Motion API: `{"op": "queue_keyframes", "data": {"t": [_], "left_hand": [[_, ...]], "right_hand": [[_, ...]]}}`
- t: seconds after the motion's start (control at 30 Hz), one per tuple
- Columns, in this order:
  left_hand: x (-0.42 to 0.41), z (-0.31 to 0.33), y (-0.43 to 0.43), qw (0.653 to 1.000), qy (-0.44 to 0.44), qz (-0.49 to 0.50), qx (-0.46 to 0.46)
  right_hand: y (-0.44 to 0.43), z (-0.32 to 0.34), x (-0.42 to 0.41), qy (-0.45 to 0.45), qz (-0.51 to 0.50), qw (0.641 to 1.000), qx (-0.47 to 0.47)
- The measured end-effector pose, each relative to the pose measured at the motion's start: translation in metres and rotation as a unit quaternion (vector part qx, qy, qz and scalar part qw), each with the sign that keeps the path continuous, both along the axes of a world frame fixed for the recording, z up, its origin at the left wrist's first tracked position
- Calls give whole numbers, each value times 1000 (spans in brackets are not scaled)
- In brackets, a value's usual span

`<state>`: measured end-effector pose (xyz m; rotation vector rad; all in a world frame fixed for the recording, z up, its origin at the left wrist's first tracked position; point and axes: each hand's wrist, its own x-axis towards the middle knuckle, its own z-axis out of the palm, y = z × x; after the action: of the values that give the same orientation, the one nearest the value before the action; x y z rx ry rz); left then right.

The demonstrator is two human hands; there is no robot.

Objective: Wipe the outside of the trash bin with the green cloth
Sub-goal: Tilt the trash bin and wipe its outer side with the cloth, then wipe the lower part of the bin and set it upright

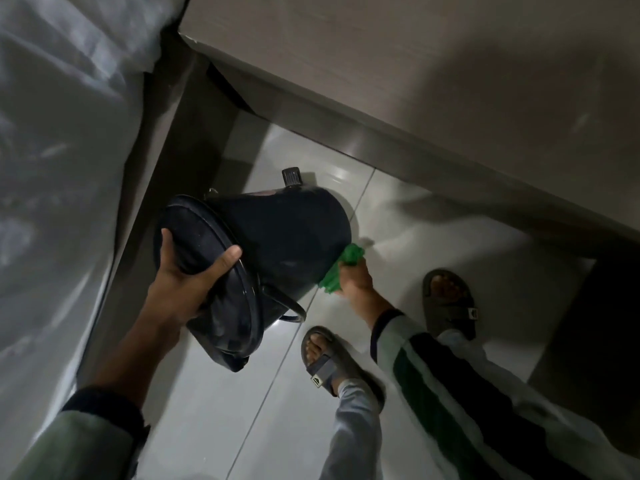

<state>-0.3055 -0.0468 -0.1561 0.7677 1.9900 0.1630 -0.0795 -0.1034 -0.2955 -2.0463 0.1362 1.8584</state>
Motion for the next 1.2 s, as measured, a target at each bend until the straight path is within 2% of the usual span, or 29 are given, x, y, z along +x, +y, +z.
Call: {"op": "queue_keyframes", "data": {"t": [0.07,0.17,0.23,0.27,0.33,0.4,0.6,0.67,0.73,0.8,0.9,0.97,1.03,1.1,1.13,1.2], "left_hand": [[-4,-2,-1,1000,-7,15,1],[1,-2,-2,1000,-4,28,2],[8,-2,-1,999,-1,32,1],[11,-2,0,1000,1,31,2],[17,-2,2,1000,15,17,3],[21,0,2,1000,30,5,-1],[26,9,-13,999,31,-27,5],[29,8,-21,999,33,-35,13],[34,10,-24,997,45,-56,14],[43,15,-26,993,60,-102,7],[63,20,-30,983,81,-162,-1],[79,20,-33,975,111,-190,-8],[98,19,-40,970,123,-210,-11],[120,18,-50,966,126,-224,-10],[132,16,-54,965,126,-228,-10],[152,13,-57,966,118,-229,-16]], "right_hand": [[9,4,-7,74,-64,993,-60],[5,45,-20,53,31,997,-38],[2,78,-21,-25,164,985,43],[4,96,-23,-76,228,964,113],[12,126,-31,-132,282,907,284],[21,132,-37,-127,302,872,363],[72,40,2,-177,379,881,222],[90,10,16,-176,352,902,179],[89,-7,30,-174,287,937,94],[64,-8,39,-134,242,961,31],[20,16,40,19,186,982,-11],[13,28,39,34,134,989,-49],[18,41,41,-33,168,985,-22],[34,63,50,-92,262,956,94],[43,76,59,-97,295,939,150],[61,97,78,-97,343,914,195]]}}
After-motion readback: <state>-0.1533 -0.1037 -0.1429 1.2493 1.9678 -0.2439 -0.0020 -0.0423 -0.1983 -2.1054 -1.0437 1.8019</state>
